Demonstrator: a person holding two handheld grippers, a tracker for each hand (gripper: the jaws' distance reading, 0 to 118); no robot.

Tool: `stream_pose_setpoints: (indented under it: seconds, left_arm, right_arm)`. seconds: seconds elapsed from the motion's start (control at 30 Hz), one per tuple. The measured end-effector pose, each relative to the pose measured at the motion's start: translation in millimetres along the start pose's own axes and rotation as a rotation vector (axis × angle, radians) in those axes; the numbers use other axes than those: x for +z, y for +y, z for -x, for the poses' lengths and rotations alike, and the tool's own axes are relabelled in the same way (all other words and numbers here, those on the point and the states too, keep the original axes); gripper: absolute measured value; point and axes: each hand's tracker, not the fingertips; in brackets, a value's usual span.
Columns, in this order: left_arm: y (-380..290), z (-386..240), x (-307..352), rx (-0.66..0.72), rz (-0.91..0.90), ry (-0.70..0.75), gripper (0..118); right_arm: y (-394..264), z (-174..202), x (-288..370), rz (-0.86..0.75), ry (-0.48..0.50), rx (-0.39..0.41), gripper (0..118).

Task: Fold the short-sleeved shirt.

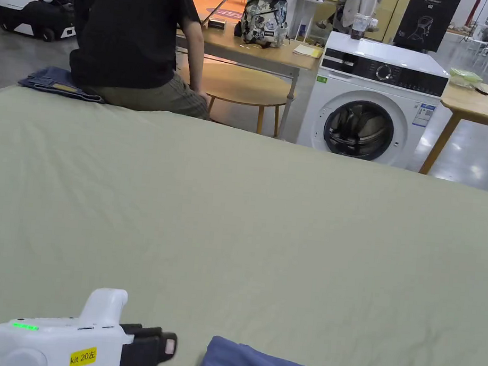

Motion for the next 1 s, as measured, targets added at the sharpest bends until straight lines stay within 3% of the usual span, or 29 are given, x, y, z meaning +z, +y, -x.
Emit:
stream_pose_setpoints:
  seconds: [0.17,0.43,0.53,0.57,0.63,0.7,1.0]
  left_arm:
    - [4,20,-34,0.137,0.191,-0.242,86]
    - [-3,33,-93,0.246,0.386,-0.386,84]
    - [-11,38,-114,0.325,0.389,-0.497,33]
    - [-15,39,-121,0.323,0.391,-0.456,24]
    - [-22,41,-129,0.319,0.383,-0.382,20]
    - [-25,31,-120,0.352,0.361,-0.440,17]
    - [-23,15,-102,0.323,0.332,-0.428,14]
  right_arm:
    - [0,-2,2,0.001,0.011,-0.004,0]
    - [-2,-6,-4,0.003,0.016,-0.012,0]
    - [-3,-5,-4,0.001,0.011,-0.009,0]
    - [-4,-5,-4,0.001,0.010,-0.010,0]
    - [-4,-6,-5,0.006,0.008,-0.010,0]
    - [-3,-5,-2,0.010,0.010,-0.015,0]
    - [1,-2,3,0.018,0.010,0.000,0]
